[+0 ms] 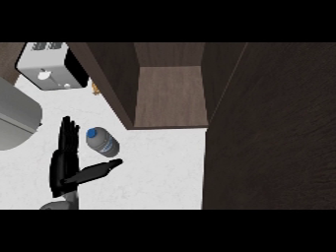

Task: Pick up the bottled water, place it into the cabinet and close the cabinet

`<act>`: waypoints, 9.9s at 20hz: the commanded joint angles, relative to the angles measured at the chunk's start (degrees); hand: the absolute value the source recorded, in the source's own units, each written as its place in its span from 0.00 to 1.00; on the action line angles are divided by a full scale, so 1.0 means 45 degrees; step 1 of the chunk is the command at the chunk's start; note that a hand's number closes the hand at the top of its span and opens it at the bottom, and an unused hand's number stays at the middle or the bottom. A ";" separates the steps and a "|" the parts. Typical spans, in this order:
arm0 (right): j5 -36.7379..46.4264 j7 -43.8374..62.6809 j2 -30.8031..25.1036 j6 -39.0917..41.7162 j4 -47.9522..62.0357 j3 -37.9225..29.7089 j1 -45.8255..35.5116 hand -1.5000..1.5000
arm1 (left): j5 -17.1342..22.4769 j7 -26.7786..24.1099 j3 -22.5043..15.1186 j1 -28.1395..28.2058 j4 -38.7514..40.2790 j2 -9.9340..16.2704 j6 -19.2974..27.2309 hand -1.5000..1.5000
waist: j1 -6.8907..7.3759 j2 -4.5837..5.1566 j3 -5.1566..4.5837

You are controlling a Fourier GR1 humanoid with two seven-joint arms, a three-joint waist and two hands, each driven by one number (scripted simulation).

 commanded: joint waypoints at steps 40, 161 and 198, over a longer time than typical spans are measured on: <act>0.0265 0.0115 -0.0209 -0.0367 -0.1223 0.0737 0.1096 0.00 | 0.1548 -0.7946 0.1792 -0.3780 1.1485 0.0413 -0.6835 1.00 | 0.0312 0.0003 0.0007; -0.0146 -0.0040 -0.0928 0.1690 -0.1768 -0.0065 0.1198 0.00 | 0.6742 -0.1548 -0.8368 -0.4746 -0.0467 0.0799 0.0603 1.00 | 0.0414 -0.0088 0.0009; 0.2158 0.1931 -0.3636 0.3019 -0.1166 0.7432 -0.2156 1.00 | 1.0693 -0.1351 -0.4030 0.3706 -0.7578 0.7638 -0.3342 0.00 | 0.1311 -0.0036 -0.0168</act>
